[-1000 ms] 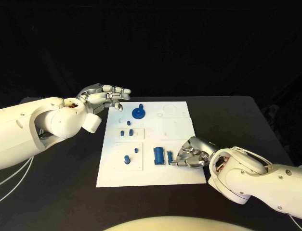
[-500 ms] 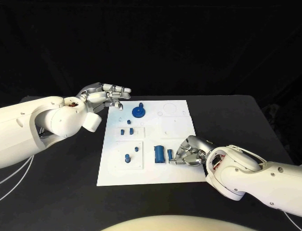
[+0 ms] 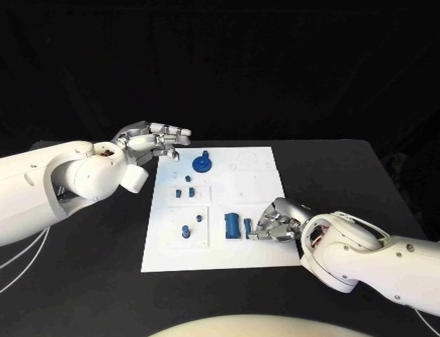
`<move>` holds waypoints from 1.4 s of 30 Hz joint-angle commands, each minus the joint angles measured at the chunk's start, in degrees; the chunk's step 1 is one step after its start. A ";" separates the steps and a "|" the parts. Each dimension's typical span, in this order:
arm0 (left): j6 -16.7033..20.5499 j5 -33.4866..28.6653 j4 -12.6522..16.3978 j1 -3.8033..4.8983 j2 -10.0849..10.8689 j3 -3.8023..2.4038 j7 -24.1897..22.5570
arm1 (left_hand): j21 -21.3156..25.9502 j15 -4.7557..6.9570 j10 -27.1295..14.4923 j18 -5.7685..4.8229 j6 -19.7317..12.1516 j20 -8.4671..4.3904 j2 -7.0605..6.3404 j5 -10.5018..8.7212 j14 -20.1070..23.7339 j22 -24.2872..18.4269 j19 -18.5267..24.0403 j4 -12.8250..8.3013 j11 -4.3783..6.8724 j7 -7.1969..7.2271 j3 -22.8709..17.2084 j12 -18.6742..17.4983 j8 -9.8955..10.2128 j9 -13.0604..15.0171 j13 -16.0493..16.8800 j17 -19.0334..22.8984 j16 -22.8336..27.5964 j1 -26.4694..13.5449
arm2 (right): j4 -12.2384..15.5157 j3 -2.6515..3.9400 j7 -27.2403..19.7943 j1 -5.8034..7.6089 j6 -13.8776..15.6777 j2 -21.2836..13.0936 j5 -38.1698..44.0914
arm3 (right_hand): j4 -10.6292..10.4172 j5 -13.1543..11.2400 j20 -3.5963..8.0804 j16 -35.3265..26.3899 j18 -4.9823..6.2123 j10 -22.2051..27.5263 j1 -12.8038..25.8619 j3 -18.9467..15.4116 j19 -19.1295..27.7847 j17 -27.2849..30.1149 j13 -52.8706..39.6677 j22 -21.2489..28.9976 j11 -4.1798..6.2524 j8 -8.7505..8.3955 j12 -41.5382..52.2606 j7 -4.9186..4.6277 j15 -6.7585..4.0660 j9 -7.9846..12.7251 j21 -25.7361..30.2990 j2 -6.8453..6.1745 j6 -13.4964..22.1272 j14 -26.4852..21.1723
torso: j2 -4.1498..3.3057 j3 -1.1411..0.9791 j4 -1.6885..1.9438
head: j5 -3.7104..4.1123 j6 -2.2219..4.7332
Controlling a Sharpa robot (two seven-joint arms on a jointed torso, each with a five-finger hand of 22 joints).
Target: Assemble the parts on the task board
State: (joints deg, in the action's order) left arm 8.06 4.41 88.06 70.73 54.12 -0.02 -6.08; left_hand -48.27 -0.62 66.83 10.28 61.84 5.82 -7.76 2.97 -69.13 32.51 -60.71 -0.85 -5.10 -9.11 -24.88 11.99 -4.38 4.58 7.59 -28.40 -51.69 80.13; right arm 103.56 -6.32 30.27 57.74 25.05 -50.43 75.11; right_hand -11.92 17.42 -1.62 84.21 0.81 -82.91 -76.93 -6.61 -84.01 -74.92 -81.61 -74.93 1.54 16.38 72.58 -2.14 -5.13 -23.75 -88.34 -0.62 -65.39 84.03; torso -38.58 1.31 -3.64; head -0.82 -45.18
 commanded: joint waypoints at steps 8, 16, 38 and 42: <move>-0.82 -0.28 -0.21 -0.05 -0.15 0.38 -0.45 | 0.35 -0.03 -0.30 0.31 -0.04 -0.06 0.20 -0.05 0.33 -0.09 -0.28 -0.23 -0.02 -0.20 0.22 0.22 0.07 -0.09 0.09 0.12 0.26 0.03 | 2.70 0.13 -7.77 1.54 3.89 -2.92 -5.94 | -0.32 0.23 -0.15 -1.60 0.41 2.33 0.76 -1.36 -3.55 -2.43 6.40 -13.41 -0.81 -1.53 -5.07 -1.50 0.71 0.59 3.84 -1.11 3.24 3.31 | 0.57 0.09 -0.29 | -0.21 0.43; 0.62 -1.91 -1.14 -0.94 -1.10 0.80 -3.09 | 3.46 -0.70 -1.00 0.17 -0.51 0.68 -0.67 0.00 3.97 -1.80 2.22 1.05 -0.39 -0.30 2.22 0.24 0.19 -0.31 0.06 1.99 4.06 -2.30 | -0.94 0.16 -23.14 4.67 7.31 -3.19 -21.75 | 0.78 1.12 -1.56 -8.77 2.97 9.82 -2.54 -0.80 2.00 7.39 15.67 -9.60 -2.50 -4.55 -18.93 -3.46 2.14 1.98 16.24 0.33 6.77 0.53 | 2.24 0.30 -0.83 | -0.26 1.18; 8.75 -10.54 -8.03 -3.60 -7.13 1.48 -12.71 | 35.86 -7.53 -7.22 -1.06 -4.90 9.75 0.91 -0.13 14.06 -23.08 13.26 4.68 -4.36 -1.40 11.53 -5.59 0.76 -0.90 -4.02 18.49 42.47 -2.09 | -19.85 0.14 -45.24 9.14 2.44 5.61 -46.35 | -0.31 -4.34 -8.65 -67.79 8.62 24.79 -8.76 -1.43 28.56 50.62 60.11 28.44 -9.18 -11.12 -58.78 -8.83 10.34 8.70 79.89 2.56 11.04 -23.57 | 6.53 0.87 -1.50 | -1.09 5.06; 12.62 -12.36 -8.63 -4.06 -8.21 1.48 -15.14 | 40.34 -9.37 -11.12 -1.92 -8.20 10.83 1.41 -0.11 18.34 -25.70 17.01 5.37 -5.73 -0.26 14.34 -8.05 0.73 -0.98 -4.05 21.26 47.13 -2.11 | -23.28 0.18 -48.46 9.15 1.36 8.12 -51.74 | -0.01 -4.66 -11.02 -74.64 9.08 25.51 -8.13 -1.52 31.15 56.22 65.75 34.09 -10.38 -12.66 -61.63 -9.41 12.09 10.82 84.36 3.68 11.37 -26.08 | 6.97 0.64 -1.41 | -1.34 6.19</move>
State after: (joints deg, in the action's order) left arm 15.98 -4.51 79.56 66.78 46.27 1.53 -16.61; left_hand -8.40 -9.81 56.18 9.34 54.01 16.57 -6.71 2.97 -51.27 7.09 -44.13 4.44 -10.73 -9.52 -10.84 4.24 -3.81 3.66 3.59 -7.45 -5.07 78.02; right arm 81.26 -6.19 -12.39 66.87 28.79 -42.77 29.34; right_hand -11.94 12.96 -12.29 10.35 9.73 -57.54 -85.06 -8.08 -53.06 -19.39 -16.56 -41.55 -8.68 3.90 11.28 -11.29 6.78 -13.20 -4.51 2.60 -54.02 58.17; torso -32.07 2.12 -5.04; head -1.94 -39.70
